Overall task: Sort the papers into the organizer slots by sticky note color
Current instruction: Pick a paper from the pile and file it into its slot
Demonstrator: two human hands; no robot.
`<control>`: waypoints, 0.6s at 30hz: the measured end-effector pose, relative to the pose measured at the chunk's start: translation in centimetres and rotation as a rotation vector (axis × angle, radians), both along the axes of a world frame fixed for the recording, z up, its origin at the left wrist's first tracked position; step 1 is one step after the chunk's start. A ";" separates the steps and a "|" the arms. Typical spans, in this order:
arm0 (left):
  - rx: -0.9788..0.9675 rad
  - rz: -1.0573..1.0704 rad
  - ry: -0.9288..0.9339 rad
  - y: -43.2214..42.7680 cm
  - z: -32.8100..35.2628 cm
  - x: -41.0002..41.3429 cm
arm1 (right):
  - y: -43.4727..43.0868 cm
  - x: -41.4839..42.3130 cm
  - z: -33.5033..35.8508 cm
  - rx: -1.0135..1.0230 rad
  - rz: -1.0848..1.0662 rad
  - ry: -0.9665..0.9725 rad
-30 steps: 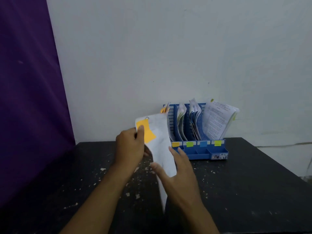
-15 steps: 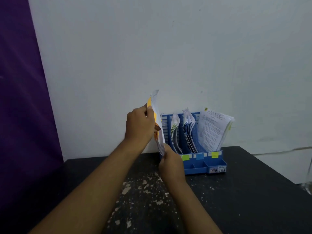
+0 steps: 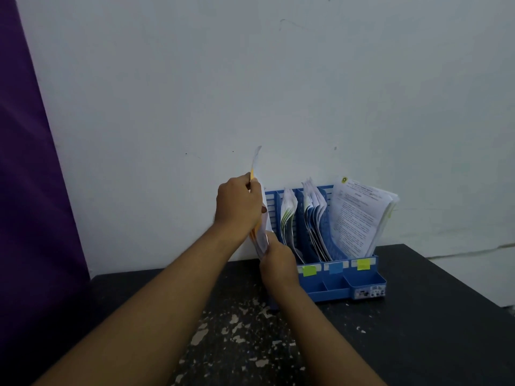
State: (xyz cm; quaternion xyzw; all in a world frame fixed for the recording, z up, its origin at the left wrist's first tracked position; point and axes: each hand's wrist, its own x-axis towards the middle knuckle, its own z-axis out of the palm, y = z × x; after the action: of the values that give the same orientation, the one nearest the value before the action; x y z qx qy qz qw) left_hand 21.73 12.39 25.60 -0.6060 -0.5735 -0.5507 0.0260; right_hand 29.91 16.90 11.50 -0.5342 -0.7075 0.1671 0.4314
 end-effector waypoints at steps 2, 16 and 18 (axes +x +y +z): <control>-0.018 0.015 -0.002 1.3 -0.6 -0.3 | 1.7 -0.1 -0.5 0.008 0.016 0.016; -0.226 -0.052 -0.016 3.6 -6.5 -2.0 | 6.6 -0.3 -4.4 -0.094 -0.048 -0.120; -0.226 -0.036 -0.004 3.1 -6.9 -1.9 | 6.4 -0.4 -4.4 -0.108 -0.062 -0.152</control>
State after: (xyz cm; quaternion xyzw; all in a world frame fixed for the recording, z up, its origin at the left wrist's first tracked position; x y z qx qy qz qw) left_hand 19.83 15.44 18.70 -0.6142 -0.6209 -0.4841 -0.0535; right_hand 29.48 23.32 7.05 -0.5895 -0.7113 0.1506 0.3520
